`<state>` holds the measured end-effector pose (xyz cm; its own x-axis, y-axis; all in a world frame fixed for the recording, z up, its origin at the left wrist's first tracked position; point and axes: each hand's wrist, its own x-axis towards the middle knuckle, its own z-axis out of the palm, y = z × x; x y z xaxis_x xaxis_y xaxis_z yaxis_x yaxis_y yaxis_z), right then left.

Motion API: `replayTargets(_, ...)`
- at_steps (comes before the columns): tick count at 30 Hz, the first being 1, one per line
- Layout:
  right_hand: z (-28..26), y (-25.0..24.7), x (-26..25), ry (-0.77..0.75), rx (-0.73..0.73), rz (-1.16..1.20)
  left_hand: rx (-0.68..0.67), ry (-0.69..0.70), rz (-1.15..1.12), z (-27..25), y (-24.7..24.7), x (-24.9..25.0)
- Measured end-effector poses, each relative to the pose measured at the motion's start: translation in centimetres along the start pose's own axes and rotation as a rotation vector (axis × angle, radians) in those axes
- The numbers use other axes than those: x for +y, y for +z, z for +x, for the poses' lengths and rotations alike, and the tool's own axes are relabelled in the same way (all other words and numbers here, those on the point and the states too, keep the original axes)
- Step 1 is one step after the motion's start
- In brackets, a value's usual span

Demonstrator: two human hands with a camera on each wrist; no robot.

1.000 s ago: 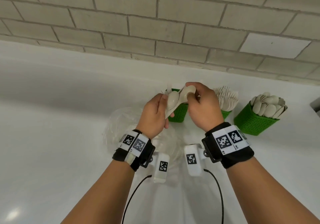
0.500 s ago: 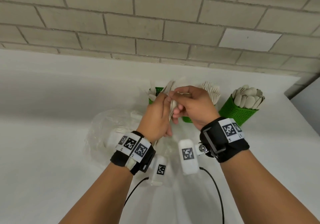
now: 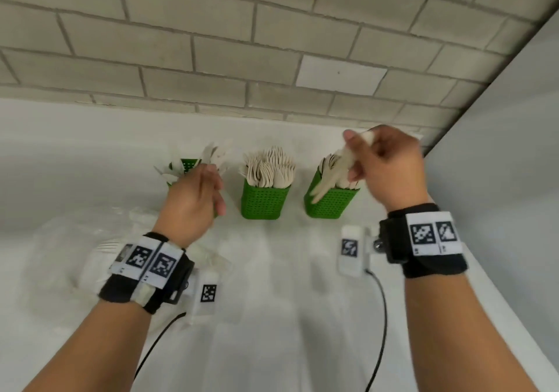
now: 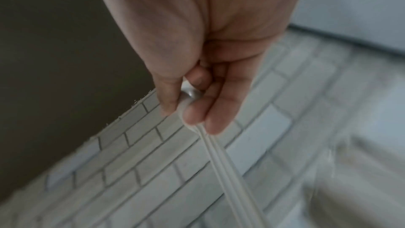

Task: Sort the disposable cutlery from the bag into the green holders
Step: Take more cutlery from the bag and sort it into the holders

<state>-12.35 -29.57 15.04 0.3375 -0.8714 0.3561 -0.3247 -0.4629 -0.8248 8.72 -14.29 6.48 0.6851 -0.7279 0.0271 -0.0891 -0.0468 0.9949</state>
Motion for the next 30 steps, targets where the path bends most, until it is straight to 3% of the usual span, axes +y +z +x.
replayTargets(1, 0.8, -1.1, 0.4, -0.041, 0.035, -0.122, 0.025, 0.056, -0.008, 0.2, -0.1, 0.3)
replayTargets(3, 1.9, -2.3, 1.2, -0.076, 0.068, -0.245, 0.063, 0.025, -0.159, 0.7, -0.1, 1.0)
replayTargets(5, 2.4, -2.4, 1.7, -0.095, 0.058, -0.273, 0.048, -0.094, -0.475, 1.1, -0.3, 1.8)
replayTargets(8, 2.5, -1.8, 3.4, -0.095, 0.062, -0.268, 0.046, -0.019, -0.604, 1.0, -1.5, 3.0)
replayTargets(13, 2.6, -2.2, 5.2, -0.079, 0.075, -0.131, 0.182, 0.211, -0.219, 1.1, -5.5, 4.1)
replayTargets(16, 3.0, -2.2, 6.5, -0.054, 0.103, -0.08, 0.17, 0.335, 0.007, 1.4, -7.6, 5.2)
replayTargets(24, 4.7, -2.2, 7.6, -0.019, 0.125, -0.053, 0.192, 0.452, 0.218, 4.1, -7.1, 5.9)
replayTargets(27, 3.5, -1.4, 6.8, -0.05, 0.121, -0.109, 0.144, 0.362, 0.368, 5.0, -5.5, 3.9)
replayTargets(30, 3.3, -1.5, 5.6, -0.1, 0.104, -0.143, 0.099, 0.04, 0.767, 5.3, -4.1, 1.4)
